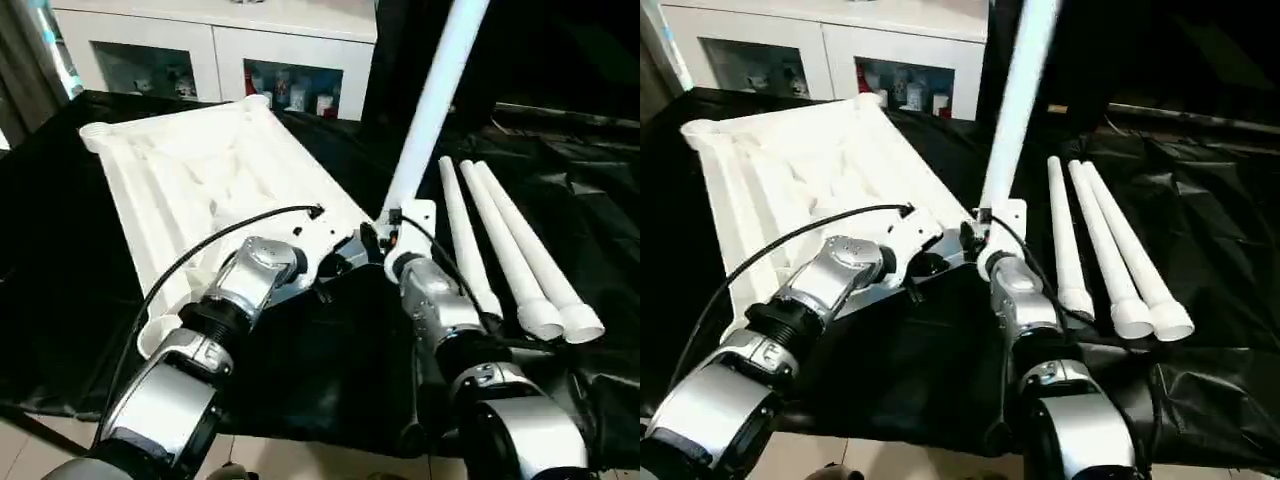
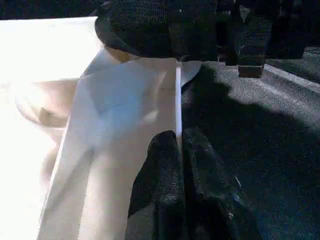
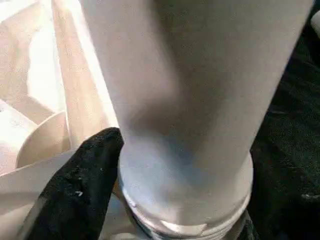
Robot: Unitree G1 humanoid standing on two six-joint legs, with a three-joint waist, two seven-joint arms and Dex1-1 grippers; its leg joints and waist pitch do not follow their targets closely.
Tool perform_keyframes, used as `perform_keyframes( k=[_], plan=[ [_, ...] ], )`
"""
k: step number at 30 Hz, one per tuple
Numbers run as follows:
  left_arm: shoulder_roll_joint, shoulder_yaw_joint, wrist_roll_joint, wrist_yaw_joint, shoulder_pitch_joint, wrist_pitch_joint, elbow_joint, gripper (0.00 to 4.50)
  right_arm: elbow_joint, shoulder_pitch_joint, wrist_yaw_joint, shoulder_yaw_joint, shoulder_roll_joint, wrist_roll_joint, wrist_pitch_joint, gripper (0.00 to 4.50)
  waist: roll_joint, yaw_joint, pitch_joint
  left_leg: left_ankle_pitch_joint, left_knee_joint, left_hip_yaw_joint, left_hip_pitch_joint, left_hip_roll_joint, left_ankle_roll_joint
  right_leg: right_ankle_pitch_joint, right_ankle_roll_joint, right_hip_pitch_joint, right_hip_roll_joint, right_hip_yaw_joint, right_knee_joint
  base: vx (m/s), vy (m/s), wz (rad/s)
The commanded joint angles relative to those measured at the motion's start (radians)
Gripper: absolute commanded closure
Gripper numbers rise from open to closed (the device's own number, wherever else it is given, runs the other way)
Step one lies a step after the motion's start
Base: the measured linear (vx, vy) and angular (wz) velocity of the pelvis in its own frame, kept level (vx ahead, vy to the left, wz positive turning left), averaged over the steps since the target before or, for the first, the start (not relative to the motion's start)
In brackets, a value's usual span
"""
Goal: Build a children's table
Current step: Rotate leg to tighten
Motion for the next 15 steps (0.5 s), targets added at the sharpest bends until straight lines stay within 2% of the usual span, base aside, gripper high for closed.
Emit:
perform_keyframes(
  k=[1, 5, 7, 9, 10, 11, 15],
  plan=[
    [-0.012, -0.011, 0.007, 0.005, -0.003, -0.026, 0.019, 4.5, 0.038, -0.007, 0.057, 0.042, 0.029, -0.011, 0.012, 0.86, 0.01, 0.002, -0.051, -0.359, -0.08, -0.027, 0.018, 0.054, -0.013, -0.291, -0.183, 0.018, -0.089, 0.047, -0.093, 0.0, 0.0, 0.0],
    [0.015, -0.017, 0.002, -0.037, 0.016, -0.049, 0.0, 4.5, 0.001, 0.003, 0.134, 0.077, -0.005, -0.031, 0.007, 0.86, 0.009, 0.002, -0.05, -0.357, -0.081, -0.028, 0.017, 0.055, -0.005, -0.304, -0.185, 0.02, -0.088, 0.045, -0.095, 0.0, 0.0, 0.0],
    [0.05, -0.016, -0.008, -0.093, 0.039, -0.076, -0.023, 4.5, -0.052, 0.019, 0.234, 0.102, -0.062, -0.041, 0.029, 0.86, 0.009, 0.004, -0.05, -0.342, -0.082, -0.029, 0.016, 0.055, -0.002, -0.295, -0.183, 0.025, -0.087, 0.044, -0.094, 0.0, 0.0, 0.0],
    [0.064, -0.016, -0.011, -0.113, 0.047, -0.089, -0.03, 4.5, -0.073, 0.025, 0.269, 0.109, -0.085, -0.044, 0.038, 0.86, 0.007, 0.002, -0.053, -0.305, -0.077, -0.024, 0.014, 0.056, 0.017, -0.25, -0.198, 0.026, -0.088, 0.048, -0.089, 0.0, 0.0, 0.0],
    [0.087, -0.014, -0.019, -0.151, 0.061, -0.111, -0.043, 4.5, -0.117, 0.039, 0.335, 0.125, -0.13, -0.048, 0.061, 0.86, 0.004, 0.004, -0.053, -0.288, -0.077, -0.024, 0.013, 0.055, 0.02, -0.235, -0.201, 0.03, -0.087, 0.046, -0.088, 0.0, 0.0, 0.0],
    [0.087, -0.014, -0.019, -0.151, 0.061, -0.111, -0.043, 4.5, -0.117, 0.039, 0.335, 0.125, -0.13, -0.048, 0.061, 0.86, 0.005, 0.007, -0.055, -0.257, -0.075, -0.022, 0.01, 0.055, 0.031, -0.2, -0.208, 0.033, -0.088, 0.047, -0.083, 0.0, 0.0, 0.0],
    [0.123, -0.009, -0.049, -0.244, 0.088, -0.141, -0.067, 4.5, -0.196, 0.078, 0.457, 0.167, -0.217, -0.066, 0.094, 0.86, 0.006, 0.012, -0.056, -0.197, -0.07, -0.018, 0.011, 0.056, 0.054, -0.116, -0.237, 0.036, -0.086, 0.046, -0.076, 0.0, 0.0, 0.0]
  ],
)
